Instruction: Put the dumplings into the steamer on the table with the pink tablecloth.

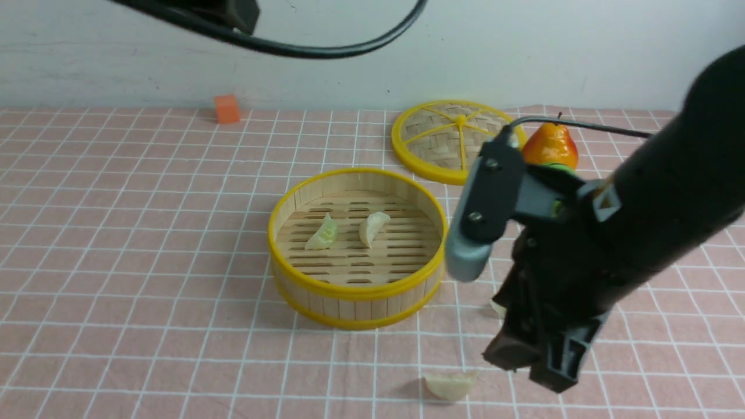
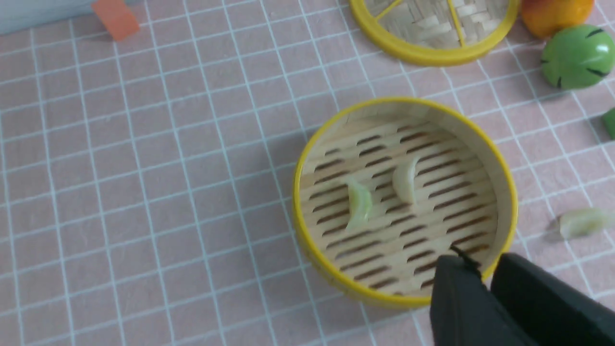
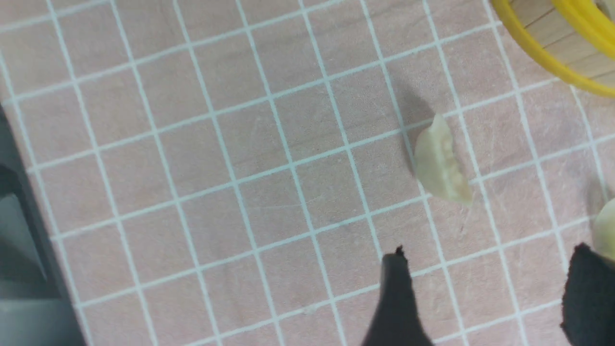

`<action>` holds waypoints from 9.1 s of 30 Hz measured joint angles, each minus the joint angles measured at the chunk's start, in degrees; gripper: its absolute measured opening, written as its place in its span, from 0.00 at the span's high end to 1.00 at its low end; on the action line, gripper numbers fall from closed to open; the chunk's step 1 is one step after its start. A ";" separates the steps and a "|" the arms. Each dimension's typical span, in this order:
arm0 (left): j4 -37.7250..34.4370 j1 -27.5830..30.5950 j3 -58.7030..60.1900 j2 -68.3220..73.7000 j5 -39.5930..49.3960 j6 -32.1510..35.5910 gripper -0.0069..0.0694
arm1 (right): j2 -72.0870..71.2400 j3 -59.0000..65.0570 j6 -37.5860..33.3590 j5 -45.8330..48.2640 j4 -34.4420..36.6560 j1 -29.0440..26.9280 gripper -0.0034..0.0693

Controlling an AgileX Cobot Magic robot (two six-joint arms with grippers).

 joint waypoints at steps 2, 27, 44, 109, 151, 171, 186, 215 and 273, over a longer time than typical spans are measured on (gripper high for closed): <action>0.00 0.00 7.41 -6.21 0.00 -0.10 0.92 | 3.03 -1.04 0.00 -0.34 -3.15 2.35 0.26; -2.67 0.00 60.85 -49.74 -4.70 -4.29 0.93 | 28.71 -1.84 -0.24 -12.35 -11.67 3.68 0.51; -2.79 0.00 61.24 -50.32 -7.24 -4.29 0.93 | 31.29 -34.38 13.37 -7.37 -10.16 3.68 0.62; -2.63 0.00 61.41 -50.32 -11.92 -4.29 0.90 | 39.42 -20.49 1.90 -2.75 -14.36 -13.09 0.53; -2.63 0.00 61.41 -50.32 -11.92 -4.29 0.86 | 42.07 -34.96 25.18 -12.86 -9.51 -5.14 0.30; -2.63 0.00 61.41 -50.32 -11.92 -4.29 0.83 | 4.65 -26.19 25.41 5.44 -3.56 -5.14 0.98; -2.63 0.00 61.41 -50.32 -11.92 -4.29 0.82 | -32.30 17.39 25.36 -24.31 7.43 -5.14 0.98; -2.63 0.00 61.41 -50.32 -11.92 -4.29 0.81 | -71.36 67.99 29.47 -64.22 0.95 -20.53 0.98; 4.03 0.00 61.41 -50.32 -11.92 -4.29 0.77 | -83.96 73.27 40.32 -38.97 -7.39 -39.33 0.95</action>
